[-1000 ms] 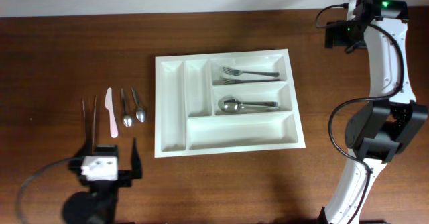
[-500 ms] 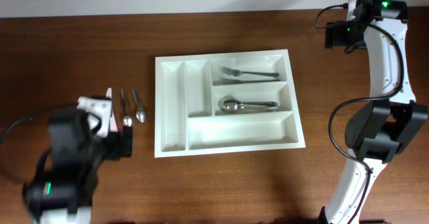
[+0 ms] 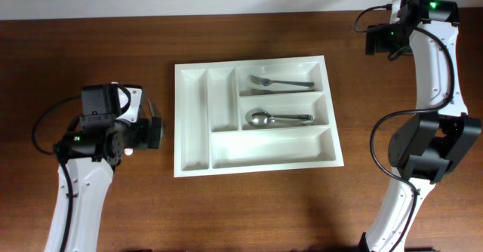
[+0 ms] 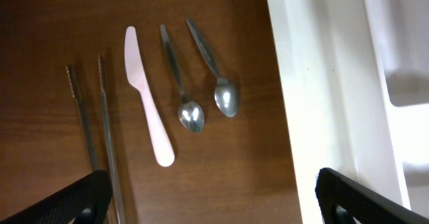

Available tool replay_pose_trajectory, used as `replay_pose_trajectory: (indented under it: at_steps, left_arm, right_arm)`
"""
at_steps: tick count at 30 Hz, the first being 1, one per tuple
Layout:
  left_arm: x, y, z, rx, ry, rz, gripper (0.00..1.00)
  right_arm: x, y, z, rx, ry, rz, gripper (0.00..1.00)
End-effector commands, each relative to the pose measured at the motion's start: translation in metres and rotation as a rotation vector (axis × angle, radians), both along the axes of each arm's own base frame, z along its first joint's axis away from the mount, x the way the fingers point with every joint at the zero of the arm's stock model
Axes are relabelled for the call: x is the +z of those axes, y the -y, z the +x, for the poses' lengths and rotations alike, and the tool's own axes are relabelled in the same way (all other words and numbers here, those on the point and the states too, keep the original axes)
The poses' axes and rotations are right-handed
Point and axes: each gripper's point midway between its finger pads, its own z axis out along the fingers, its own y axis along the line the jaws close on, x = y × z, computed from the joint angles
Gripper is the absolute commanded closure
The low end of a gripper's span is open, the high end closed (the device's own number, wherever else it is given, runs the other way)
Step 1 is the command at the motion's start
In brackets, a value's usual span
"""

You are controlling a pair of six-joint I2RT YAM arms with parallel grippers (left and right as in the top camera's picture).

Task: Pack container
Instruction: 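Move the left gripper over the small spoons and pink knife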

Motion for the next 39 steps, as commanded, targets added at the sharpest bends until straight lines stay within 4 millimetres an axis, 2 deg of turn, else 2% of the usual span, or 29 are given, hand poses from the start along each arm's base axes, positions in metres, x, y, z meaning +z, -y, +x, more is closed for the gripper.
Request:
replay_pose_trajectory:
  at_steps: [1, 5, 8, 13, 19, 25, 27, 34, 39]
  left_arm:
    - [0.003, 0.000, 0.010, 0.008, 0.019, -0.001, 0.01]
    - [-0.001, -0.004, 0.017, 0.019, 0.026, 0.016, 0.04]
    - [-0.011, -0.004, 0.022, 0.019, 0.006, 0.015, 0.08]
    - [-0.036, -0.005, 0.028, 0.019, -0.058, 0.012, 0.25]
    - [-0.066, -0.012, 0.036, 0.069, -0.121, 0.025, 0.28]
    - [-0.087, -0.020, 0.047, 0.122, -0.135, 0.048, 0.28]
    - [-0.095, -0.025, 0.051, 0.174, -0.134, 0.026, 0.35]
    - [-0.106, -0.037, 0.063, 0.220, -0.113, 0.012, 0.43]
    - [-0.108, -0.038, 0.069, 0.218, -0.094, -0.028, 0.43]
  right_arm:
    - [0.023, 0.000, 0.001, -0.016, 0.052, -0.014, 0.02]
    - [0.023, 0.000, 0.001, -0.016, 0.053, -0.014, 0.01]
    - [0.023, 0.000, 0.001, -0.016, 0.052, -0.014, 0.01]
    - [0.023, 0.000, 0.001, -0.016, 0.053, -0.014, 0.01]
    - [0.023, 0.000, 0.001, -0.016, 0.052, -0.014, 0.01]
    - [0.023, 0.000, 0.001, -0.016, 0.053, -0.014, 0.01]
    - [0.023, 0.000, 0.001, -0.016, 0.052, -0.014, 0.01]
    - [0.023, 0.000, 0.001, -0.016, 0.053, -0.014, 0.01]
    - [0.023, 0.000, 0.001, -0.016, 0.053, -0.014, 0.02]
